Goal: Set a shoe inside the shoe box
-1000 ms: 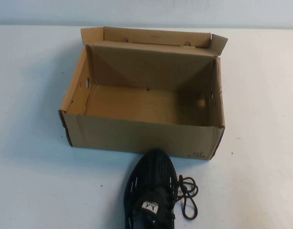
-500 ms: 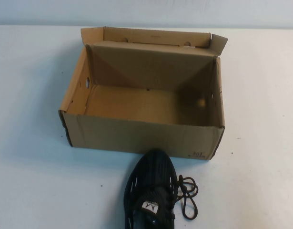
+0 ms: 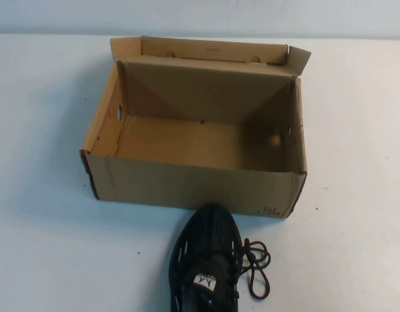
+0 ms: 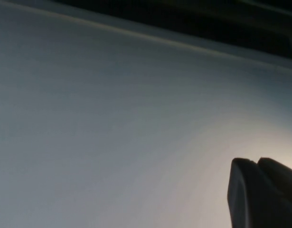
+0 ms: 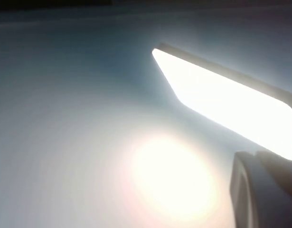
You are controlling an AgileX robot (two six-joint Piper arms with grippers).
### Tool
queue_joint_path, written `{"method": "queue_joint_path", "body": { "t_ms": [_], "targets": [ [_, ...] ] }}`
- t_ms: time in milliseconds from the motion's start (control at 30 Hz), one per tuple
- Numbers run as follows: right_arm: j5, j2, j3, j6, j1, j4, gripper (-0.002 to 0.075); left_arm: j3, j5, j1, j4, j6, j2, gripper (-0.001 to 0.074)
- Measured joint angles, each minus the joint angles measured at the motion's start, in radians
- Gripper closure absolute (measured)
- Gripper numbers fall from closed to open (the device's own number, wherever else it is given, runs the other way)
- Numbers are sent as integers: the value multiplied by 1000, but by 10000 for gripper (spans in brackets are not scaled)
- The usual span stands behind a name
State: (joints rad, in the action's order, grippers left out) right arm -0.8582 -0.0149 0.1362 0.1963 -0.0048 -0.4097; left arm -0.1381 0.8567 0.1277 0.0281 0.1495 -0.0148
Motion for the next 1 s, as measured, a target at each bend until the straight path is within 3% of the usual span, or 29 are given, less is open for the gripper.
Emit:
{"method": "queue_joint_path", "body": {
  "t_ms": [333, 533, 800, 1000],
  "targets": [
    [432, 22, 409, -229, 0, 2, 742, -397, -359, 0, 0, 2, 1, 736],
    [789, 155, 615, -235, 0, 18, 742, -609, -743, 0, -2, 3, 72, 736],
    [1254, 366, 676, -235, 0, 37, 742, -645, -1153, 0, 1, -21, 174, 736],
    [1497, 455, 676, -235, -1, 66, 742, -623, -1263, 0, 1, -33, 177, 736]
  ]
}}
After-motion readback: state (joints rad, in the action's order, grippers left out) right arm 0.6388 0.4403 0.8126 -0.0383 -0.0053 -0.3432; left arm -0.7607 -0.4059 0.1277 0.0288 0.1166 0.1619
